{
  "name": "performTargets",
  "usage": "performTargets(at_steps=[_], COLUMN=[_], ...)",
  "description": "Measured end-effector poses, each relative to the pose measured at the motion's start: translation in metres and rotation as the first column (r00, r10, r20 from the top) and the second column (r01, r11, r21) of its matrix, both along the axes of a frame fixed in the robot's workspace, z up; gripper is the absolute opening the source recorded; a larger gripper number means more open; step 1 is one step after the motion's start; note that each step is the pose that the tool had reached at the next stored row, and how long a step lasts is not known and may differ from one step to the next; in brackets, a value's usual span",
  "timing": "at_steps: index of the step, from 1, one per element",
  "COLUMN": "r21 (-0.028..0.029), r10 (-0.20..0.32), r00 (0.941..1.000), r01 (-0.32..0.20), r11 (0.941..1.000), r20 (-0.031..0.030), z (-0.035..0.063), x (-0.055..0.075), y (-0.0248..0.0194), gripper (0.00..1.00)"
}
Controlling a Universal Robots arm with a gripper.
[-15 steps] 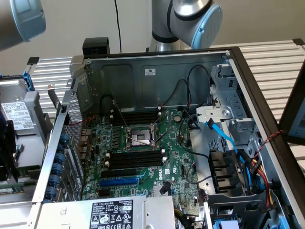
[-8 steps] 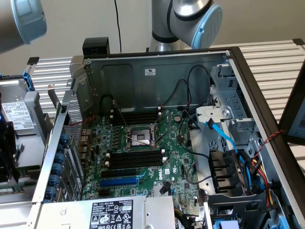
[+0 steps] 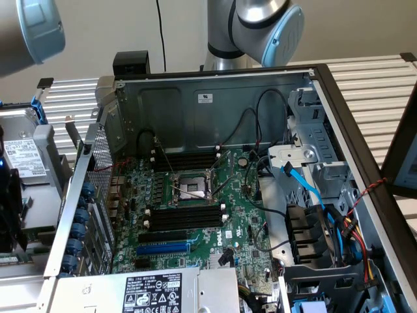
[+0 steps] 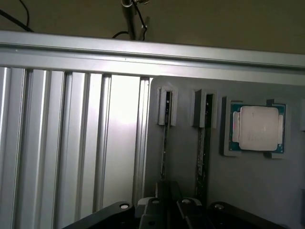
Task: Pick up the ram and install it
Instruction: 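Pick up the ram and move it above insertion slot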
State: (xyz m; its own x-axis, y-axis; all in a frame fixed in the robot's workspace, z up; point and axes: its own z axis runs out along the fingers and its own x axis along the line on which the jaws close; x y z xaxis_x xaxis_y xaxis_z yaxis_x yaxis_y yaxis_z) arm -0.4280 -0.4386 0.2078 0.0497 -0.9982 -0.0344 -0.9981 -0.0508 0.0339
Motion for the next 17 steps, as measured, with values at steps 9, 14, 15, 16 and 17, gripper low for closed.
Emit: performTargets(at_steps=[9,14,15,16,17], r21=[-0.0011,-0.0134,-0.0156,-0.0170,-0.0170], r10=[0.002,0.007,0.008,0.010,0.011], r00=[1.0000,1.0000,0.9999,0.9999,0.9999], r01=[-0.002,-0.007,-0.008,-0.010,-0.011], r11=[1.0000,0.9999,0.9998,0.9998,0.9998], r20=[-0.0045,-0.0065,-0.0067,-0.0068,-0.0068], z=[0.0058,0.0057,0.0055,0.0053,0.0049], x=[-0.0001,-0.0001,-0.0001,-0.0001,-0.0001], y=[0.0000,0.0000,-0.0001,-0.0001,-0.0001], gripper=[0.18,0.18,0.18,0.18,0.18])
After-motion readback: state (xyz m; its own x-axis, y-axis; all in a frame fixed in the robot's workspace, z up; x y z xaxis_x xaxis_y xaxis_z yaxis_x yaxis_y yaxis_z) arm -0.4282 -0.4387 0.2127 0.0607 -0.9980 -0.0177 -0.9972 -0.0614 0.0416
